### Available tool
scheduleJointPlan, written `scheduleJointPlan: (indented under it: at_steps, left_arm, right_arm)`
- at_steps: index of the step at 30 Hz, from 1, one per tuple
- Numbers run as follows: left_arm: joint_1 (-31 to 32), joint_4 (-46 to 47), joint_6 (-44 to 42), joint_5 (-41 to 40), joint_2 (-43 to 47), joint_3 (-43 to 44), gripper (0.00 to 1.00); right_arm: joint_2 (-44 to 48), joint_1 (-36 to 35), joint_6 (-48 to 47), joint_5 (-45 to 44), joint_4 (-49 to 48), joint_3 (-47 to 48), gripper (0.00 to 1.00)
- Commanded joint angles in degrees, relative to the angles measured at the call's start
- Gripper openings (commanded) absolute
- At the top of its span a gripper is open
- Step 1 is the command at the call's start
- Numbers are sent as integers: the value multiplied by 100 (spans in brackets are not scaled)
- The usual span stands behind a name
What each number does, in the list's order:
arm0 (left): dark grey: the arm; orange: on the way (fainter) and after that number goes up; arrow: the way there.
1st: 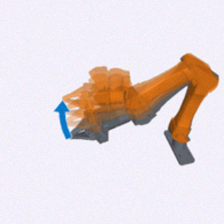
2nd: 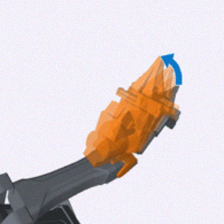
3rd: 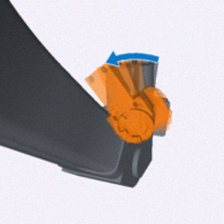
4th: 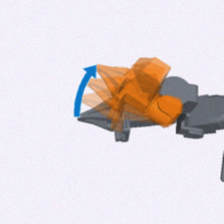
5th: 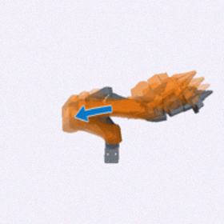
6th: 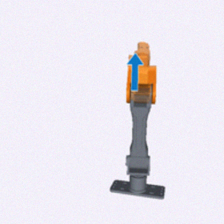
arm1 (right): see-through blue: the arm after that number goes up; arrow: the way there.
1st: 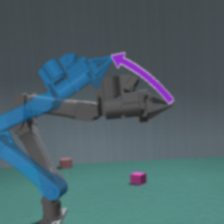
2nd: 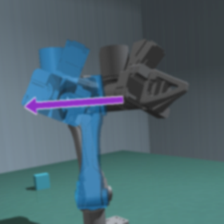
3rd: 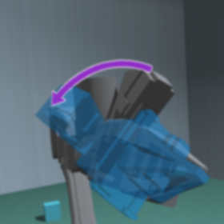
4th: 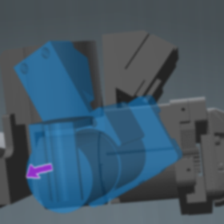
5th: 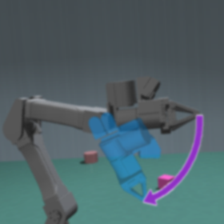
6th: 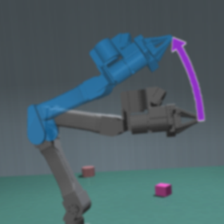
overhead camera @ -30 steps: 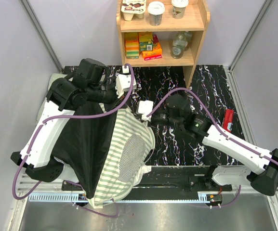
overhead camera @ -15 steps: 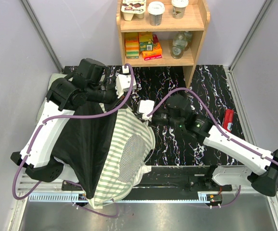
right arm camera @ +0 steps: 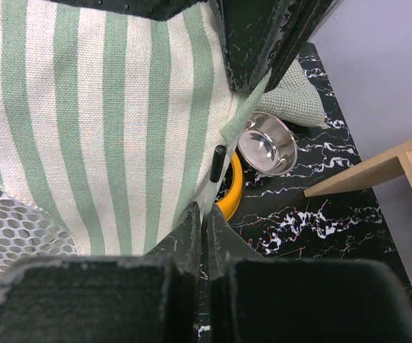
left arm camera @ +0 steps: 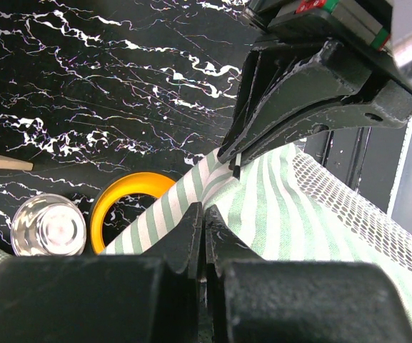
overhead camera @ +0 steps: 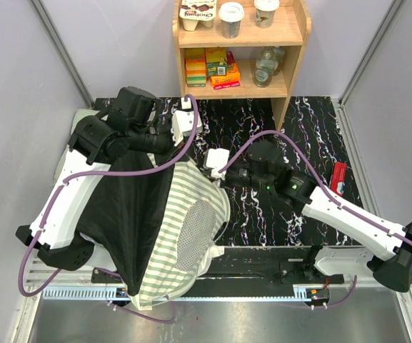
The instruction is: Set up the pet tent
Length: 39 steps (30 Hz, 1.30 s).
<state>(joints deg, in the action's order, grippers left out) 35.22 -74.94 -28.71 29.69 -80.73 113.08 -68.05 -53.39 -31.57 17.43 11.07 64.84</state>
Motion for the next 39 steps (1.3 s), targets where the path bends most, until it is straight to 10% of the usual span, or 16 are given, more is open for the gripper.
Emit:
scheduleJointPlan:
  at_steps: [1,39]
  left_arm:
    - [-59,366,-108,98,180,136,0]
    - [11,331,-161,107,224,-14,0]
  right_arm:
    - [-129,-111,-200,6,941,-156,0]
    - [-156,-111,-130,147,853,29,0]
